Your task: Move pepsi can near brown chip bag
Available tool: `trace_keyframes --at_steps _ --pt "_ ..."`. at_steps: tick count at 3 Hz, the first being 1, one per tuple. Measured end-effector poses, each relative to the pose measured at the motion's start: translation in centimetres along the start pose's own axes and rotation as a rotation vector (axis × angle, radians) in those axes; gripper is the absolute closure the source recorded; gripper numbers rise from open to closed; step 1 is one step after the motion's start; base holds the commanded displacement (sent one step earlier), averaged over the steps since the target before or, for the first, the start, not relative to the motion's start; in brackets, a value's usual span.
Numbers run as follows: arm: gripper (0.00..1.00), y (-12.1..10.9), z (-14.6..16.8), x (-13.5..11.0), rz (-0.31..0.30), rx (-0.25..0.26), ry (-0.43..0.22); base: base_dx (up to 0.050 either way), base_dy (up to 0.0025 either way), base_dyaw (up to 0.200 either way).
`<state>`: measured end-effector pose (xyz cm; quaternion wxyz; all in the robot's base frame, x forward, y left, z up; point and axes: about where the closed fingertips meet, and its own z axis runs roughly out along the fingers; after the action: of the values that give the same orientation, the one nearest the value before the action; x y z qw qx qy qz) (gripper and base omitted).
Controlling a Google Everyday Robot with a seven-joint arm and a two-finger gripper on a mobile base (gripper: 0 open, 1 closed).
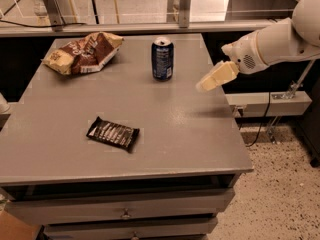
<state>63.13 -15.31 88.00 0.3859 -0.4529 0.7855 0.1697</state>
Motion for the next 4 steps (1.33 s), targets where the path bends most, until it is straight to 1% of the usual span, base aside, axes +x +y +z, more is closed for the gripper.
trace_keyframes --at_steps 1,2,3,4 --pt "0.00 0.1 0.6 -0.4 -0.016 0.007 -0.043 0.000 0.00000 0.000" --pt "0.00 -0.7 2.4 -1.7 -0.027 0.010 -0.129 0.000 0.00000 0.000" --pt "0.00 -1.8 4.7 -3.0 0.003 -0.015 -0.213 0.000 0.00000 0.000" --pt "0.00 -2.5 7.9 -4.0 0.038 -0.052 -0.262 0.000 0.00000 0.000"
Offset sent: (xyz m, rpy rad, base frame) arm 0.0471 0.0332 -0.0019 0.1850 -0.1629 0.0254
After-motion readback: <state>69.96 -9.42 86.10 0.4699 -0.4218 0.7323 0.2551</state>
